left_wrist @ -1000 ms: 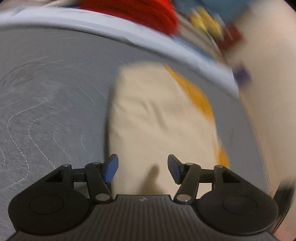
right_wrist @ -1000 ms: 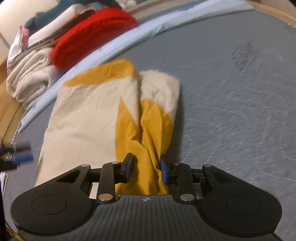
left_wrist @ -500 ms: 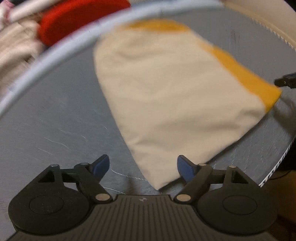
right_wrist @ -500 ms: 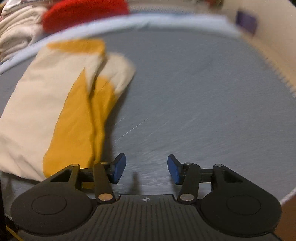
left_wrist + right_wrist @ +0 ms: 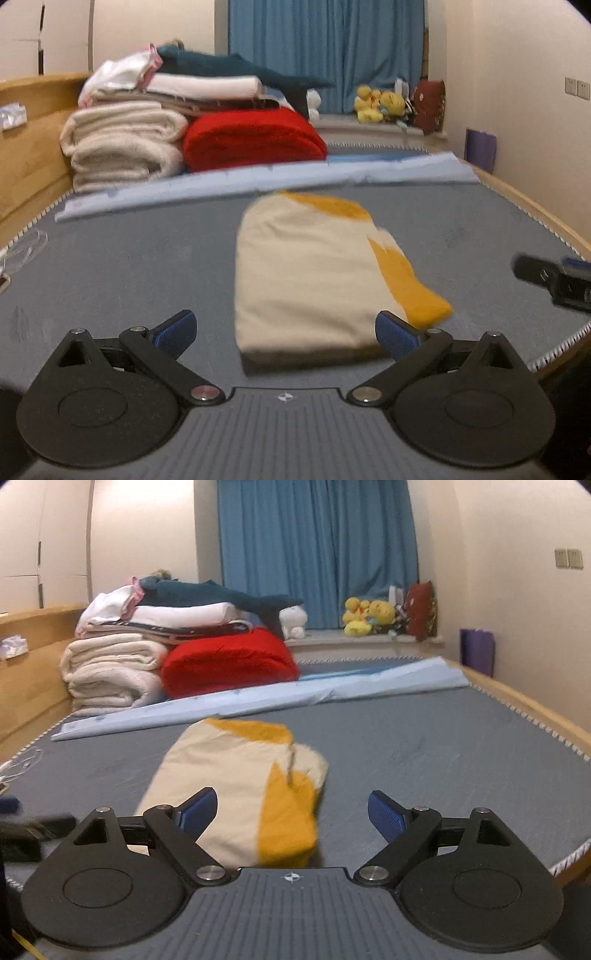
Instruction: Fold large clothes
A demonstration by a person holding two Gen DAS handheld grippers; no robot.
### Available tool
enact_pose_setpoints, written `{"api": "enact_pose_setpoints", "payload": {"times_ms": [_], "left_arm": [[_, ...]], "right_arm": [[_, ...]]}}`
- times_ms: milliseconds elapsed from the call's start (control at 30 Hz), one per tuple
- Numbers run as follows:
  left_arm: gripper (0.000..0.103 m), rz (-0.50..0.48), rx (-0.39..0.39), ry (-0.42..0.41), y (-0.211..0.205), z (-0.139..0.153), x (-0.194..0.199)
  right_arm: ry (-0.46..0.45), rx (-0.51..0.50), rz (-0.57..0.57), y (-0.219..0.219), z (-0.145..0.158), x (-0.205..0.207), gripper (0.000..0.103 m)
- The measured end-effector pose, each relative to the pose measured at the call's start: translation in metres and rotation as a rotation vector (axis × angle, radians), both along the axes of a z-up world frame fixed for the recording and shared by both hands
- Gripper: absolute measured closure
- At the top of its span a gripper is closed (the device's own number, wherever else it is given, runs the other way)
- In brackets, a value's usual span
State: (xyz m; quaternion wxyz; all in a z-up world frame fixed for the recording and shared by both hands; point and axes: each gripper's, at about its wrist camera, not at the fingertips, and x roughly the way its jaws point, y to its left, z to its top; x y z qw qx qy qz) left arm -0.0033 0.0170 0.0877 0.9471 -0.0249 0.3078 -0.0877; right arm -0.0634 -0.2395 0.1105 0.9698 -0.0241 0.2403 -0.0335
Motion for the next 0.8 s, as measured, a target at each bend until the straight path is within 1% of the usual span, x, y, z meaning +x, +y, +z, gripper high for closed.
{"api": "enact_pose_setpoints", "payload": {"times_ms": [100,167,200,233,333,433,567,600,800], "left_arm": [[0.000,0.030,0.008,0.050,-0.007,-0.013,-0.012],[0.000,0.045,-0.031,0.086,-0.002,-0.015,-0.011],[0.000,0.052,-0.045,0.088,0.000,-0.016,-0.011],[0.000,0.054,-0.043,0.085,0.002,-0.016,-0.012],[0.000,0.068,0.001,0.087,0.002,-0.022,-0.009],[0.000,0.080,-0.021,0.116,0.007,-0.026,-0.001],[0.000,0.082,-0.021,0.127,0.007,-0.029,0.004],[0.000,0.080,-0.021,0.128,0.006,-0.030,0.004],[0.000,0.060,-0.015,0.114,0.001,-0.030,0.004]], "right_arm": [[-0.016,-0.065,-0.001,0.012,-0.002,-0.010,0.010],[0.003,-0.088,0.004,0.020,-0.006,-0.007,0.008],[0.020,-0.090,0.006,0.020,-0.008,-0.007,0.008],[0.036,-0.093,0.004,0.024,-0.014,-0.004,0.008],[0.064,-0.100,0.008,0.028,-0.019,-0.003,0.008],[0.072,-0.099,0.012,0.030,-0.023,0.000,0.005],[0.090,-0.084,0.005,0.029,-0.028,0.002,0.003],[0.092,-0.079,0.004,0.029,-0.028,0.003,0.001],[0.086,-0.085,0.014,0.030,-0.029,0.001,0.001]]}}
